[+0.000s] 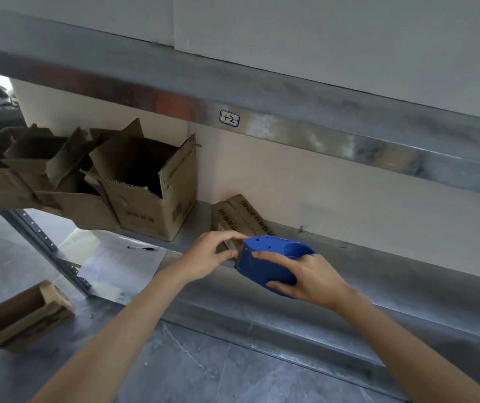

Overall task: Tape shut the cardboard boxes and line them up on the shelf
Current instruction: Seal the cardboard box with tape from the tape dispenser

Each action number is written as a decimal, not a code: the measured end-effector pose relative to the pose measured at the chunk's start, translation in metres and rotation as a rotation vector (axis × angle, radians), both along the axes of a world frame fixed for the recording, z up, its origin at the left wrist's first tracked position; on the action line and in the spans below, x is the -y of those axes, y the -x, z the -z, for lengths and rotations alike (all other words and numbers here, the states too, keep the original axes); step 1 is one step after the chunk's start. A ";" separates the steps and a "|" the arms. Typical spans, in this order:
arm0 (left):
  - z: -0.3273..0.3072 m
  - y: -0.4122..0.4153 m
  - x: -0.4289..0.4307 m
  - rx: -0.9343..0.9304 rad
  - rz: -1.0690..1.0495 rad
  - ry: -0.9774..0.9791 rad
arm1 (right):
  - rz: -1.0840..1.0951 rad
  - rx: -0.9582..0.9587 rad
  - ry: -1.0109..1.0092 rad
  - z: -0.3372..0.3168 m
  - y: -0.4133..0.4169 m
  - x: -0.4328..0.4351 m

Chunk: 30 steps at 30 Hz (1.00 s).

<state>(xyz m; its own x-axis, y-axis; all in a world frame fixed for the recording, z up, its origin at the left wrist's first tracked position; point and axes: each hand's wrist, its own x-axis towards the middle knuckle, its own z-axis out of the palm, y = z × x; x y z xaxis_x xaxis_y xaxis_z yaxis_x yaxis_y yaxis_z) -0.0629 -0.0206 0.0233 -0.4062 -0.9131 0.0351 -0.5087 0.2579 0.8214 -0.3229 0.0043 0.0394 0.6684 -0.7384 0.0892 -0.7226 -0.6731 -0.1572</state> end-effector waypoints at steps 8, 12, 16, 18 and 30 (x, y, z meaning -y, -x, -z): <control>0.000 0.007 -0.011 -0.080 -0.038 -0.031 | 0.029 0.002 -0.001 -0.006 0.002 -0.014; 0.003 0.011 -0.013 -0.086 -0.062 -0.023 | 0.036 0.043 0.039 -0.006 0.003 -0.021; 0.007 0.014 -0.011 -0.102 -0.092 -0.077 | 0.053 0.014 0.007 -0.005 0.008 -0.023; 0.008 0.015 -0.008 -0.119 -0.099 -0.104 | 0.057 -0.002 -0.017 -0.005 0.010 -0.024; 0.009 0.025 0.000 -0.115 -0.149 -0.088 | 0.084 0.010 -0.159 -0.008 0.017 -0.019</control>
<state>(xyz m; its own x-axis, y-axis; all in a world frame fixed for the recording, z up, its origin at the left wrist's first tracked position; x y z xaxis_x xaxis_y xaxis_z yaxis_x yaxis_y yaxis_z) -0.0880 -0.0206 0.0144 -0.2645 -0.9643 -0.0095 -0.4378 0.1113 0.8922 -0.3397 0.0229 0.0476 0.6032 -0.7972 -0.0266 -0.7732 -0.5763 -0.2645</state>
